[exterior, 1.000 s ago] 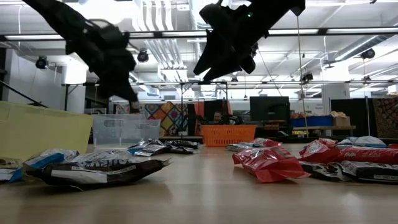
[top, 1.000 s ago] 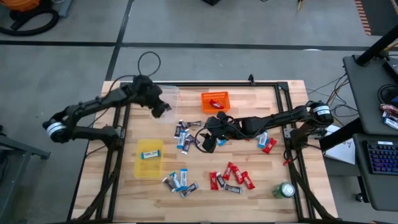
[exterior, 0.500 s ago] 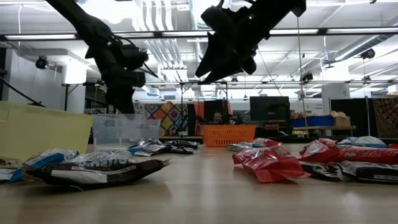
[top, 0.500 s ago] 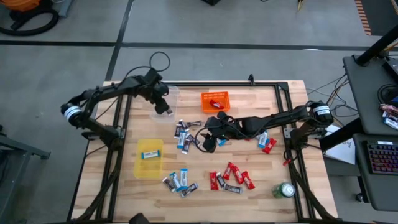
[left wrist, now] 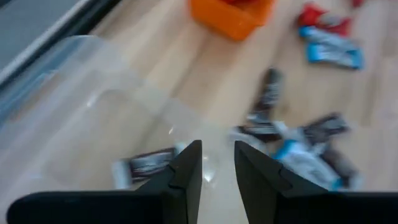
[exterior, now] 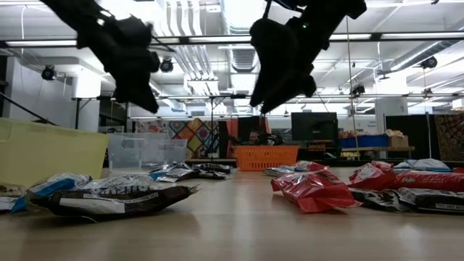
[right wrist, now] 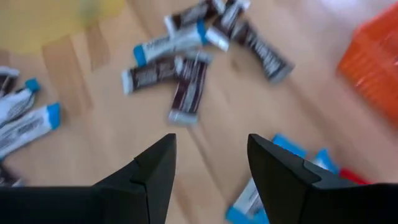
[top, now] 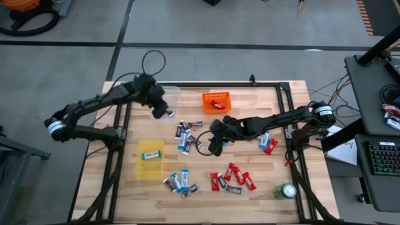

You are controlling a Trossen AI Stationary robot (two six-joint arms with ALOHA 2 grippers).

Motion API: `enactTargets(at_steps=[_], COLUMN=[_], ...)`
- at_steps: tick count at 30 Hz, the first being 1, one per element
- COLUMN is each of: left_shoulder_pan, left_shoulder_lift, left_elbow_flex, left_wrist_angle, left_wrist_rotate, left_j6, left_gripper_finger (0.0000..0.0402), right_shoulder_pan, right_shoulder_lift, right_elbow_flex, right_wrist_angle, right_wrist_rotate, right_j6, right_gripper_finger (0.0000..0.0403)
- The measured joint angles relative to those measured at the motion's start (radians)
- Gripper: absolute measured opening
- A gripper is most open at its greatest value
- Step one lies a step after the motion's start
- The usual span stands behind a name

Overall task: Sort candy
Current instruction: Put the center red candy into the orange basket

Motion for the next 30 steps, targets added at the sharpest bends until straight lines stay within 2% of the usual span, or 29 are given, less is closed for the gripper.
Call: enactTargets(at_steps=[5, 8, 12, 17, 23, 30], left_shoulder_pan=[-0.205, -0.36, -0.555, -0.733, -0.838, -0.85], left_shoulder_lift=[-0.164, -0.227, -0.253, -0.24, -0.209, -0.163], left_elbow_flex=[-0.154, -0.241, -0.318, -0.341, -0.327, -0.302], left_wrist_angle=[0.204, 0.373, 0.544, 0.644, 0.702, 0.713], left_wrist_rotate=[-0.039, -0.139, -0.277, -0.455, -0.518, -0.519], left_j6=[-0.174, -0.269, -0.323, -0.354, -0.349, -0.348], left_gripper_finger=[0.0077, 0.0077, 0.0076, 0.0076, 0.0076, 0.0076], right_shoulder_pan=[0.0, -0.003, -0.009, -0.029, -0.098, -0.167], right_shoulder_lift=[0.0, 0.0, 0.0, 0.004, 0.004, 0.005], right_elbow_flex=[0.0, 0.001, 0.001, -0.009, -0.043, -0.117], right_wrist_angle=[-0.124, -0.242, -0.403, -0.512, -0.378, -0.26], right_wrist_rotate=[-0.046, -0.045, -0.037, 0.012, 0.049, 0.051], right_j6=[0.134, 0.218, 0.266, 0.265, 0.204, 0.186], right_gripper_finger=[0.0187, 0.0187, 0.0187, 0.0187, 0.0187, 0.0187])
